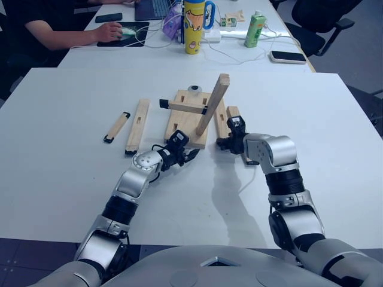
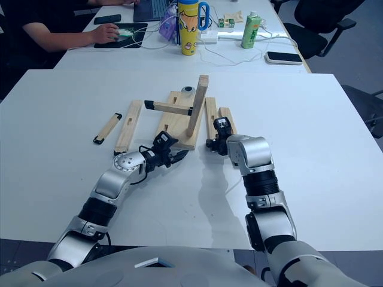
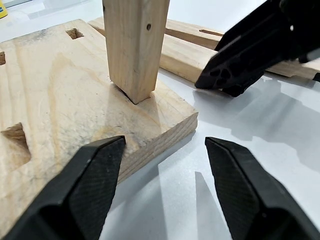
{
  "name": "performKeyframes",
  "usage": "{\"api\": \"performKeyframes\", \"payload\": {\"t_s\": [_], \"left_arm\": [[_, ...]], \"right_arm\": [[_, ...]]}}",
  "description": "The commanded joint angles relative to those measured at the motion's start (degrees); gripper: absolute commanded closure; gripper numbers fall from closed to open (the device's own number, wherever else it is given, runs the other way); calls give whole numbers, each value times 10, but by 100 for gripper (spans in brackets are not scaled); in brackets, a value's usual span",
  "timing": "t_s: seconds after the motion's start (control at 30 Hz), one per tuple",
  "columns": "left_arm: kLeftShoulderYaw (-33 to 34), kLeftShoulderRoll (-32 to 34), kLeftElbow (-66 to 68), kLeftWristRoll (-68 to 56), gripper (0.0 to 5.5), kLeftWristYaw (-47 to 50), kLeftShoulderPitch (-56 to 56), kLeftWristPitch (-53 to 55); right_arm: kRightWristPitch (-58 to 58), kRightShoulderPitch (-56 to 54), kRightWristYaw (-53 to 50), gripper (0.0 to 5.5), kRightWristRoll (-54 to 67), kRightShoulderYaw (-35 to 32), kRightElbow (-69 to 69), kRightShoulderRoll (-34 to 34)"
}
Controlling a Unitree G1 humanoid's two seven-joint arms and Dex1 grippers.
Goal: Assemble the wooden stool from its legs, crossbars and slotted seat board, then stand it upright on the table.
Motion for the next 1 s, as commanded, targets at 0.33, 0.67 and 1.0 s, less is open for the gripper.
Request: {"api": "performKeyframes", "payload": {"t_s": [0.33, 0.67, 1.0], "left_arm": [[-19, 13, 60, 12, 254, -6, 42, 46], [-24, 19, 48, 13, 254, -17, 42, 40], [-15, 27, 43, 3, 254, -44, 28, -8]], "right_arm": [[-18, 30, -52, 235, -34, -20, 41, 41], [-70, 47, -55, 339, -72, 32, 41, 38], [-245, 29, -92, 341, -44, -88, -14, 72]]}}
